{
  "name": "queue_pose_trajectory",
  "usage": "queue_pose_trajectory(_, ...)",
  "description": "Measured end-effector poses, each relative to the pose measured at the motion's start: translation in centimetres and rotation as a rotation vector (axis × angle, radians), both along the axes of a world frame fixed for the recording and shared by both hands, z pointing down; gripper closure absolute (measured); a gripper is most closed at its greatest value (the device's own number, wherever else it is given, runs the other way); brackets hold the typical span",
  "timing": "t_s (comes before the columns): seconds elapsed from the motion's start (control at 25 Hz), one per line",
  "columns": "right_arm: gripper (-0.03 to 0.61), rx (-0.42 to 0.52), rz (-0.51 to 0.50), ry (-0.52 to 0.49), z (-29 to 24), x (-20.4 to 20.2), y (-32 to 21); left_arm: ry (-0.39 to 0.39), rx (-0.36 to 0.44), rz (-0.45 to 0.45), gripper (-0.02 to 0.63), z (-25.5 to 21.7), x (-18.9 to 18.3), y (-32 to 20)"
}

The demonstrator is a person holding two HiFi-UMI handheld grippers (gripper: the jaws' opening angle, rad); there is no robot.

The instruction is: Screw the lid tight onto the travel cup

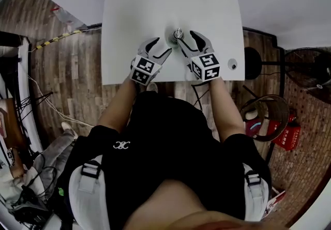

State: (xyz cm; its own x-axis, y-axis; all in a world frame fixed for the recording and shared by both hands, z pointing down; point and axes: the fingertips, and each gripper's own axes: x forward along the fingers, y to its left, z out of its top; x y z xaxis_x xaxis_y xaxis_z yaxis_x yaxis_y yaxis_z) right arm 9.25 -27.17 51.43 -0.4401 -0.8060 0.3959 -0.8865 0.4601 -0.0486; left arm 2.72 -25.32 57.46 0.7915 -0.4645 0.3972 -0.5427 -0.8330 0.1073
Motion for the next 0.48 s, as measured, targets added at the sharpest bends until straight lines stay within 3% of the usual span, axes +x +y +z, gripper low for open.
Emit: queue_pose_trajectory(0.48, 0.328, -0.105, -0.098, 0.029, 3.5, -0.2, -1.1, 0.028, -0.081, 0.195, 0.238, 4.1, 6.2, -1.4)
